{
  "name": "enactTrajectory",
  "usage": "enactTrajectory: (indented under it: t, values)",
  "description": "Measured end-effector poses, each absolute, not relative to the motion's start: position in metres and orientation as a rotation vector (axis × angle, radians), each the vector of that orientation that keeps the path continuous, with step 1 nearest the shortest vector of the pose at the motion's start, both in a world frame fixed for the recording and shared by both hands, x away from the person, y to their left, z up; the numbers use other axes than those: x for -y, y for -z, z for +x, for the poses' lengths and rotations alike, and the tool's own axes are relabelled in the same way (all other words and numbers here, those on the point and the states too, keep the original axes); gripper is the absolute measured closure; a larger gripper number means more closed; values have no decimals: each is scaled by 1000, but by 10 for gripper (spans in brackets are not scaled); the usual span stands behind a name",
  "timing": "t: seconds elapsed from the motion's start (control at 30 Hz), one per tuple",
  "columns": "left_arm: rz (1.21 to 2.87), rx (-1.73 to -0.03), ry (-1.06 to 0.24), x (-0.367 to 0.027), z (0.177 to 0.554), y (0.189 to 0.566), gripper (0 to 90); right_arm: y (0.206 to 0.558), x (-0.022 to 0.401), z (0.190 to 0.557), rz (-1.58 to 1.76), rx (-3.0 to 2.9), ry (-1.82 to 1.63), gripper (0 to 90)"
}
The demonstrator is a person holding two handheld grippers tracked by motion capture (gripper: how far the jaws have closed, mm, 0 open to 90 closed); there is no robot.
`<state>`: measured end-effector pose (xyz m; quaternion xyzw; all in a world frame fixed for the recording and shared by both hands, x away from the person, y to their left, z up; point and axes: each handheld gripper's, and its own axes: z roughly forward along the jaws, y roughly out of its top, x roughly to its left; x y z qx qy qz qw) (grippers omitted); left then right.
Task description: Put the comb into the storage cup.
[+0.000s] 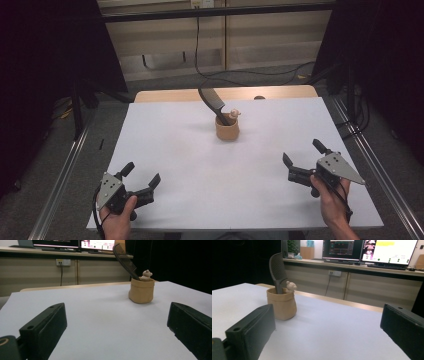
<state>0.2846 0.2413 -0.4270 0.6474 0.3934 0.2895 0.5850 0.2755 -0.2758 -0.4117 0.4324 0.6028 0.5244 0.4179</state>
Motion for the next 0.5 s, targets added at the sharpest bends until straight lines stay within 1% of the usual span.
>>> enactTrajectory:
  t: [0.13, 0.5]
  values:
    - [1518, -916, -694, -241, 284, 427, 30, 416, 282, 270, 1116, -1530, -1290, 0]
    - [1512, -930, -691, -243, 284, 428, 29, 429, 293, 260, 1155, -1540, -1254, 0]
